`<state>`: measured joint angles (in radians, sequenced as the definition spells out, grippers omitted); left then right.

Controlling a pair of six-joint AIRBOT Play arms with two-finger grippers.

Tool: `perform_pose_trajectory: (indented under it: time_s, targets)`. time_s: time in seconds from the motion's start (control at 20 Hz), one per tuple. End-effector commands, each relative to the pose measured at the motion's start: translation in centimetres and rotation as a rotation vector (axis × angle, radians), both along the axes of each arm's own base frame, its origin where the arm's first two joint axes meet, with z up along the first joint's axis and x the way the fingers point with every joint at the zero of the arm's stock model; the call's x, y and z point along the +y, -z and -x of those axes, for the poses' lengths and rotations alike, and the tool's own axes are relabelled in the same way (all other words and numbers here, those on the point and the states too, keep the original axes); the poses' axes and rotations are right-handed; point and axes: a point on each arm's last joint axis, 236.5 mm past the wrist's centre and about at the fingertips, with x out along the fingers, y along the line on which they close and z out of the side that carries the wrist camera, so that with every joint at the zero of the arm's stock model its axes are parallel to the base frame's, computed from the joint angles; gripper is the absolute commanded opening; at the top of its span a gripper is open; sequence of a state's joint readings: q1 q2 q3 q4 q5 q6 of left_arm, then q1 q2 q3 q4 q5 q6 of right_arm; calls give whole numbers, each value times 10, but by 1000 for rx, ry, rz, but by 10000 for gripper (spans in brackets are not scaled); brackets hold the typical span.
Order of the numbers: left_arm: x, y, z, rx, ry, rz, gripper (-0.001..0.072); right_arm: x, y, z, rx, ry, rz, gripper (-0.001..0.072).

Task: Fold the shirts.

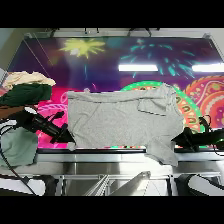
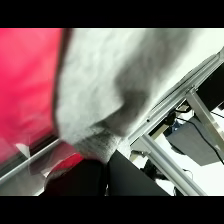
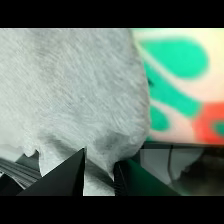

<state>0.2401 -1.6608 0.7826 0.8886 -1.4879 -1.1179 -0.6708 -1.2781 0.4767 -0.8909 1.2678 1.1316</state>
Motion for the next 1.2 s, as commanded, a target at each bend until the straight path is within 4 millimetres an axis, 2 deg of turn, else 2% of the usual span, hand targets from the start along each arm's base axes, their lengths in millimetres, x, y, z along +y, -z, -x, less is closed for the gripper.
perform_pose_trajectory:
  time_s: [0.0,0.15,0.2,0.25,0.35,0.45,0.55,0.6,0.65,0.75,0.8,0.85,1.0,1.15]
  targets:
    - [-2,-11,-15,-34,-6,26,22,8,1,-1,-8,31,-30,220]
    - [0,-13,-21,-50,-4,24,22,21,10,10,-1,40,-54,212]
    - [0,-13,-20,-48,-4,25,22,27,8,9,-20,38,-76,84]
    - [-1,-14,-20,-45,-2,29,22,31,3,6,-38,42,-104,10]
    - [0,-18,-16,-37,11,51,22,34,-14,-2,-84,28,-142,9]
    - [3,-27,-11,-15,6,81,22,29,-41,-13,-134,-1,-159,9]
    - [14,-40,-18,-45,-44,93,23,14,-81,-28,-193,5,-146,8]
    - [16,-51,-30,-101,-98,126,23,8,-103,-39,-248,22,-128,9]
    - [16,-71,-50,-185,-183,202,24,5,-127,-56,-341,42,-117,8]
    - [23,-122,-91,-352,-368,374,24,4,-172,-93,-521,125,-139,9]
    - [31,-138,-106,-407,-443,413,24,4,-182,-107,-567,152,-153,8]
    - [38,-143,-112,-429,-465,413,24,6,-183,-118,-583,159,-163,9]
    - [48,-142,-129,-422,-458,388,24,18,-162,-154,-582,143,-178,9]
    - [48,-136,-160,-400,-437,369,24,17,-149,-207,-620,200,-227,9]
